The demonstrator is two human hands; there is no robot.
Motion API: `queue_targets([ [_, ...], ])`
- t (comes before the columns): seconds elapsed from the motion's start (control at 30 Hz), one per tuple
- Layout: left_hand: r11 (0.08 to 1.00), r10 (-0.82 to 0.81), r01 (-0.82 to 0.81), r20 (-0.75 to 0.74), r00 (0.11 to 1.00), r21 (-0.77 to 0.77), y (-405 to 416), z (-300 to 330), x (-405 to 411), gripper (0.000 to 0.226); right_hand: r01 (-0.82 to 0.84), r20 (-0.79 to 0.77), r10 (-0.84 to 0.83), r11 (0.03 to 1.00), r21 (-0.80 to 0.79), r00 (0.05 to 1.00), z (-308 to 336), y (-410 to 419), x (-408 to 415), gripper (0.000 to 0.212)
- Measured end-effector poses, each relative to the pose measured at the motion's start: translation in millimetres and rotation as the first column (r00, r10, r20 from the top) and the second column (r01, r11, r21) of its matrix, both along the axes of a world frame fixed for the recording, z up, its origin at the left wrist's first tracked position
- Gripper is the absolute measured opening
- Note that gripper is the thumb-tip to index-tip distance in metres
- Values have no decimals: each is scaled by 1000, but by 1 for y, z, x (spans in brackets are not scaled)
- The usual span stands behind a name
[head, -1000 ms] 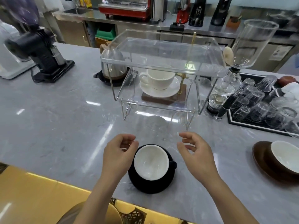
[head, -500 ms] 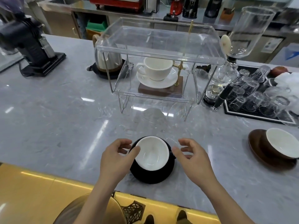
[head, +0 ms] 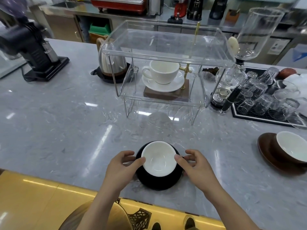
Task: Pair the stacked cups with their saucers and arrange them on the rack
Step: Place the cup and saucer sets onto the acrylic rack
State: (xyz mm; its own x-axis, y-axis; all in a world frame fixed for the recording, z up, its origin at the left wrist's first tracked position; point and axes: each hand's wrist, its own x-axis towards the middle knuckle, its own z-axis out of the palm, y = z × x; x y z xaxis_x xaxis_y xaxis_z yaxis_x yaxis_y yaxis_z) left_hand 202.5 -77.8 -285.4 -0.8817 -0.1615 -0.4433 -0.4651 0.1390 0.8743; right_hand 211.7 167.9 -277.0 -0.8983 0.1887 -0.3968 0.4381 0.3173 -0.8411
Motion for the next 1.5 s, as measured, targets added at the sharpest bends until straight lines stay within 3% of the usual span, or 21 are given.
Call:
queue_targets([
  [0.3,985,-10,-2,67,998,173,-5,1,-3,49,53,17,-52,995,-89,999,-3,-5,-2,59],
  [1.0,991,33,-32,-11,999,127,-3,-3,-8,33,107,-9,-109,987,-120,994,3,-17,-5,51],
  [1.27,990,54,-40,-103,993,137,-2,28,-24,46,100,-95,-115,984,-146,989,25,-16,-21,48],
  [1.5,993,29,-6,-184,983,122,-1,61,-39,40,60,-148,-84,985,-163,985,53,-13,-38,48],
])
